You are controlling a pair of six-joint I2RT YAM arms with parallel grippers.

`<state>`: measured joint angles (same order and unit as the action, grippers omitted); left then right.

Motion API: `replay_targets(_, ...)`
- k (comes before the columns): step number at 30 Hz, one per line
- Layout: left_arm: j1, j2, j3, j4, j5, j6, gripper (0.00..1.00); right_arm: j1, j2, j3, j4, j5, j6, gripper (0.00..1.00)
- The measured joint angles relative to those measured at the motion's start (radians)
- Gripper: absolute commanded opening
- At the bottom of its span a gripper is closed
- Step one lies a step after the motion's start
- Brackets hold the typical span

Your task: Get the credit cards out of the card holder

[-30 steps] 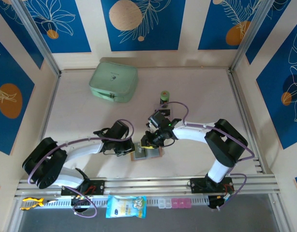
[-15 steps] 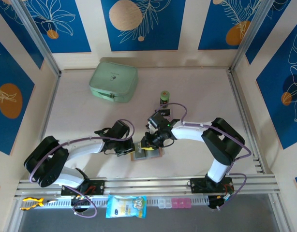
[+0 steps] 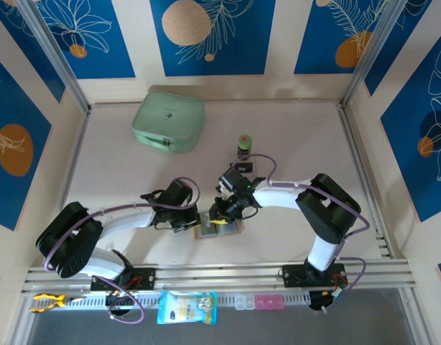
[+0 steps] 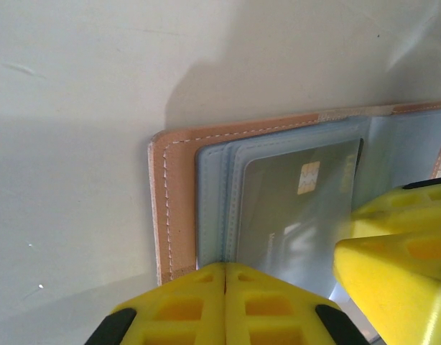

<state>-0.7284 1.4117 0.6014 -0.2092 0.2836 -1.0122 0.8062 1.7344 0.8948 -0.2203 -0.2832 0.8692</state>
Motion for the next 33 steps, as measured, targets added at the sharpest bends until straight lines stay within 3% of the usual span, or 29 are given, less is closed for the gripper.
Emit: replay_targets(33, 0.000, 0.000, -0.002, 0.008, 0.000, 0.000, 0.07, 0.006, -0.017, 0.025, -0.093, 0.076, -0.040, 0.24)
